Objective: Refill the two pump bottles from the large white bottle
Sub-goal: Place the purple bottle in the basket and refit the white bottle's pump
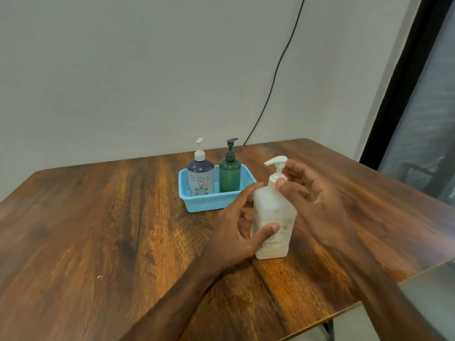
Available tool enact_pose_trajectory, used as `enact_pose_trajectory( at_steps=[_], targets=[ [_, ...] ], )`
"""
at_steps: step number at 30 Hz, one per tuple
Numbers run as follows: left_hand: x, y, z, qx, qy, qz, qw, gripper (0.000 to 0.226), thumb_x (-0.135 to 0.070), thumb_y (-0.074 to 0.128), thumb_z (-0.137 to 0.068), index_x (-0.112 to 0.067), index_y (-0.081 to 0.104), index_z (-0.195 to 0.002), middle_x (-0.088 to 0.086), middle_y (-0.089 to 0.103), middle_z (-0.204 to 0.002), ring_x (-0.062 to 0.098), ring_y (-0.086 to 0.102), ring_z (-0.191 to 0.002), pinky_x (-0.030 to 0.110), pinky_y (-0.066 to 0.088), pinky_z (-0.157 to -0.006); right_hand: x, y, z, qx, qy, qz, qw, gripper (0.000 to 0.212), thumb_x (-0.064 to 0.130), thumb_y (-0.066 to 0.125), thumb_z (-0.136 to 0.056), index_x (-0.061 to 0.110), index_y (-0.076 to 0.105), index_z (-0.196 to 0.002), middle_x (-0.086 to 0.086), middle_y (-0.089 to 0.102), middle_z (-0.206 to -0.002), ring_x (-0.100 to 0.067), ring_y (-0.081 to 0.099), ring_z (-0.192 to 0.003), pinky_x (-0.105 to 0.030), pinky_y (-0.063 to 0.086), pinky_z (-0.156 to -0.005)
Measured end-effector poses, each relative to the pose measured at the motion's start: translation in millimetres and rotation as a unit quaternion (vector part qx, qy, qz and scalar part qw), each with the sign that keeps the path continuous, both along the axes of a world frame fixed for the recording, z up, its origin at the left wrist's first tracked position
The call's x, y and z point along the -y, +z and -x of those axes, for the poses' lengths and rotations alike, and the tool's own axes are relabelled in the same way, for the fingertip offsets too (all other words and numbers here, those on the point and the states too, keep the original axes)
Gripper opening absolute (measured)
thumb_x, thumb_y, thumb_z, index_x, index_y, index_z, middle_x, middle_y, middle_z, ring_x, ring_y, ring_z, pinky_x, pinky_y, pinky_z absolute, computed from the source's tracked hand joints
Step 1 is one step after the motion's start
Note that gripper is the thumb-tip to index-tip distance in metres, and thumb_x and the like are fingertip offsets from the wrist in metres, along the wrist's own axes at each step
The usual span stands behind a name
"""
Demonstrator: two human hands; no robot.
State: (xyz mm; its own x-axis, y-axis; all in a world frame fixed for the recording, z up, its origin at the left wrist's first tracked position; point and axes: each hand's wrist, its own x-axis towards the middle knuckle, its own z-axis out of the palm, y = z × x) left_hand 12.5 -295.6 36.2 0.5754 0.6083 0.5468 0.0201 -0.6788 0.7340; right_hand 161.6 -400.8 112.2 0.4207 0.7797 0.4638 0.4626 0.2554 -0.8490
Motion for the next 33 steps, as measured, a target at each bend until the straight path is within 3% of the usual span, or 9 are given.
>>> enact_pose_trajectory(
  at_steps=[3,6,10,13,17,20,22,29,33],
  targets=[
    [0,-1,0,0.012,-0.001,0.003,1.0,0.08,-0.049,0.081,-0.087,-0.037,0.043,-0.157,-0.016,0.062,-0.143,0.004,0.062,-0.131,0.026,0.058,-0.102,-2,3,-2,-0.001,0.016,0.008,1.0,0.038,0.03,0.062,-0.097,0.03,0.061,-0.135,0.015,0.067,-0.128,0.0,0.065,-0.113,-0.024,0.06,-0.084],
    [1,0,0,0.008,-0.002,0.008,1.0,0.08,-0.05,0.081,-0.087,-0.045,0.039,-0.155,-0.029,0.056,-0.141,-0.005,0.057,-0.132,0.014,0.054,-0.099,-5,0,-1,0.02,-0.022,0.013,0.999,0.04,0.036,0.068,-0.091,0.028,0.065,-0.13,0.015,0.069,-0.123,-0.006,0.066,-0.109,-0.036,0.061,-0.086],
    [3,2,0,0.009,-0.011,0.005,1.0,0.078,-0.039,0.084,-0.09,-0.056,0.036,-0.148,-0.036,0.053,-0.138,-0.01,0.054,-0.132,0.008,0.049,-0.096,-7,0,4,0.001,-0.055,-0.004,0.998,0.048,0.046,0.08,-0.074,0.034,0.063,-0.116,0.017,0.068,-0.109,-0.002,0.065,-0.097,-0.02,0.057,-0.076],
    [2,2,-2,0.015,-0.011,0.001,1.0,0.08,-0.042,0.084,-0.089,-0.057,0.034,-0.15,-0.026,0.057,-0.144,-0.006,0.054,-0.135,0.01,0.05,-0.1,-11,1,5,0.008,-0.059,0.016,0.998,0.06,0.057,0.079,-0.062,0.036,0.061,-0.116,0.018,0.066,-0.105,-0.001,0.064,-0.092,-0.016,0.053,-0.069],
    [0,1,-1,0.018,-0.007,0.001,1.0,0.079,-0.047,0.083,-0.088,-0.061,0.033,-0.148,-0.024,0.058,-0.143,-0.005,0.056,-0.133,0.01,0.051,-0.098,-7,1,3,-0.006,-0.031,0.028,0.999,0.053,0.047,0.074,-0.08,0.038,0.056,-0.129,0.028,0.059,-0.118,0.009,0.058,-0.101,-0.009,0.051,-0.068],
    [1,1,-2,0.022,-0.009,0.003,1.0,0.078,-0.043,0.084,-0.088,-0.055,0.037,-0.149,-0.024,0.059,-0.138,-0.003,0.059,-0.13,0.011,0.053,-0.096,-2,4,-4,-0.026,0.009,0.008,1.0,0.046,0.026,0.07,-0.091,0.03,0.058,-0.135,0.013,0.067,-0.128,0.0,0.064,-0.114,-0.021,0.057,-0.088],
    [0,-1,-3,0.021,-0.007,0.002,1.0,0.08,-0.044,0.084,-0.087,-0.051,0.038,-0.152,-0.021,0.061,-0.139,0.0,0.059,-0.13,0.015,0.054,-0.097,-1,5,-6,-0.012,0.011,0.008,1.0,0.045,0.021,0.07,-0.092,0.027,0.058,-0.135,0.01,0.069,-0.126,-0.001,0.065,-0.112,-0.027,0.058,-0.09],
    [2,0,-2,0.014,-0.003,0.0,1.0,0.079,-0.05,0.081,-0.088,-0.06,0.033,-0.15,-0.024,0.058,-0.142,-0.006,0.055,-0.134,0.009,0.049,-0.099,-7,6,4,-0.039,-0.064,-0.01,0.997,0.062,0.035,0.089,-0.066,0.023,0.062,-0.121,0.009,0.069,-0.103,0.004,0.066,-0.085,-0.01,0.052,-0.063],
    [1,-1,-1,0.022,-0.011,0.008,1.0,0.079,-0.047,0.082,-0.088,-0.06,0.035,-0.15,-0.022,0.06,-0.142,-0.001,0.058,-0.133,0.017,0.055,-0.1,-5,9,7,-0.032,-0.036,0.003,0.999,0.063,0.045,0.083,-0.066,0.032,0.061,-0.124,0.016,0.068,-0.109,0.013,0.065,-0.09,-0.007,0.052,-0.064]
  ],
)
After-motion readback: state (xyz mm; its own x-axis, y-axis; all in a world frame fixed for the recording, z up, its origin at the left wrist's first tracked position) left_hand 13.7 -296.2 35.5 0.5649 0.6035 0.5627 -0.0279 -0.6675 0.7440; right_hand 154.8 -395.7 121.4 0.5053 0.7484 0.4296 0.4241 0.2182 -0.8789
